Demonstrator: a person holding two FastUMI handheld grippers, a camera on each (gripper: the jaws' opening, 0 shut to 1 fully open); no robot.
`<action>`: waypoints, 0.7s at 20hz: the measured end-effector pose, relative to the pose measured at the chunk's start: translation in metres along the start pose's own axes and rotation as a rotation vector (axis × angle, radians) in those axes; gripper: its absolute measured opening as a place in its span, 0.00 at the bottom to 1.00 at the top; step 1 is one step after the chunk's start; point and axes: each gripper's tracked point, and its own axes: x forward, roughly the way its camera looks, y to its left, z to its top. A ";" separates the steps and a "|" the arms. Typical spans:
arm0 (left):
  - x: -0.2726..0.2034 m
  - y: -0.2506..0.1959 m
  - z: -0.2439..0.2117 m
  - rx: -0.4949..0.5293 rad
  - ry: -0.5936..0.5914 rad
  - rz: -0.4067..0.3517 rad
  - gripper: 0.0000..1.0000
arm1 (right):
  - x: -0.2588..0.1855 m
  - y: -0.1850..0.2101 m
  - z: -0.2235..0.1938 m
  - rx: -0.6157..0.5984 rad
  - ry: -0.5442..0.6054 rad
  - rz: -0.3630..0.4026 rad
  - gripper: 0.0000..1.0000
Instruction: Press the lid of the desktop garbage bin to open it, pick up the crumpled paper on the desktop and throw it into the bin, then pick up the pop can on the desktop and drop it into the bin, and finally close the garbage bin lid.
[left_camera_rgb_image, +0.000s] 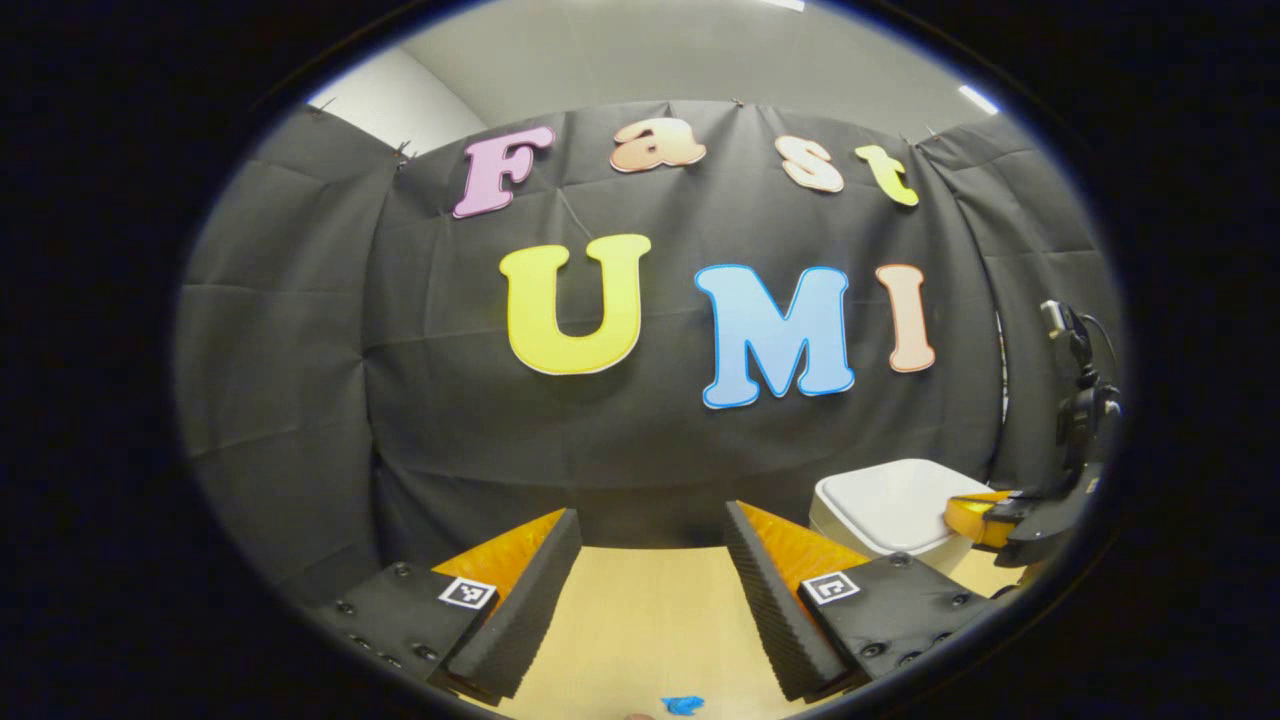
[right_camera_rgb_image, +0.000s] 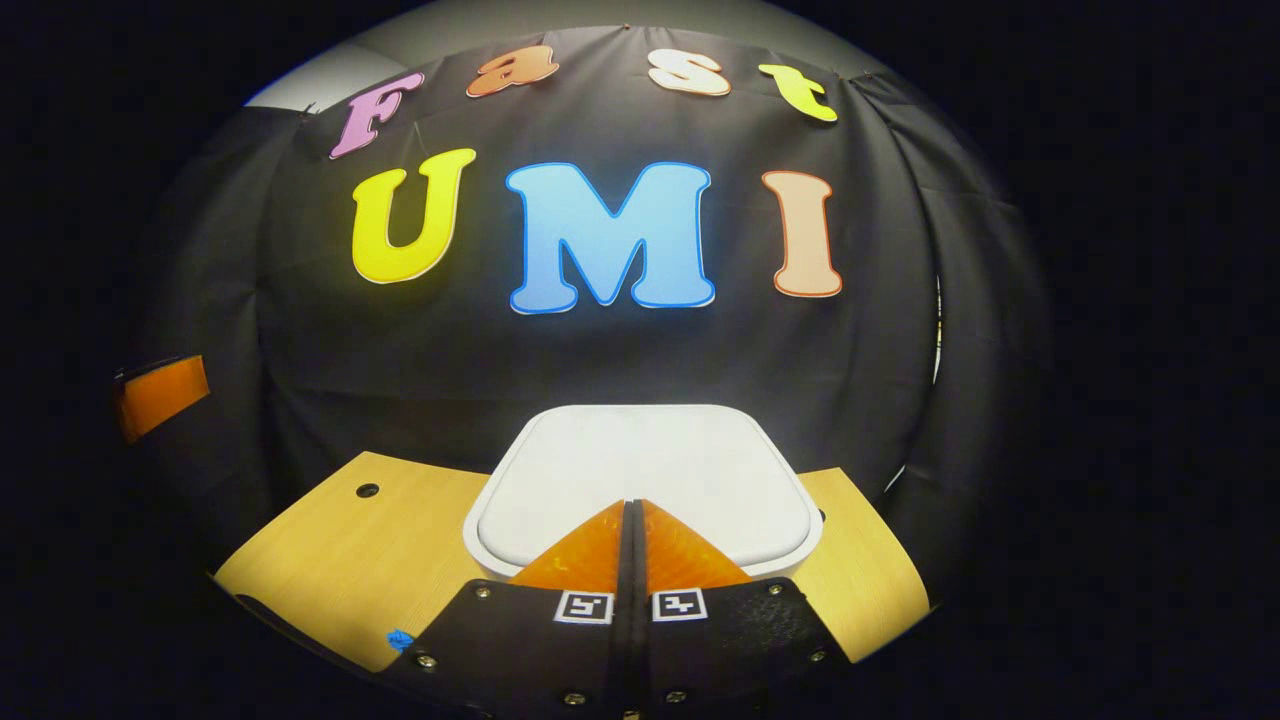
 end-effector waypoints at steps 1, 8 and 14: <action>0.001 -0.001 -0.001 -0.002 0.002 -0.002 1.00 | 0.000 0.000 -0.001 0.014 0.002 0.001 0.00; 0.002 -0.005 -0.006 -0.012 0.014 -0.011 1.00 | 0.001 0.001 -0.007 0.104 0.010 0.007 0.00; 0.001 -0.002 -0.007 -0.016 0.012 -0.008 0.89 | 0.001 -0.002 0.004 0.104 -0.021 0.010 0.00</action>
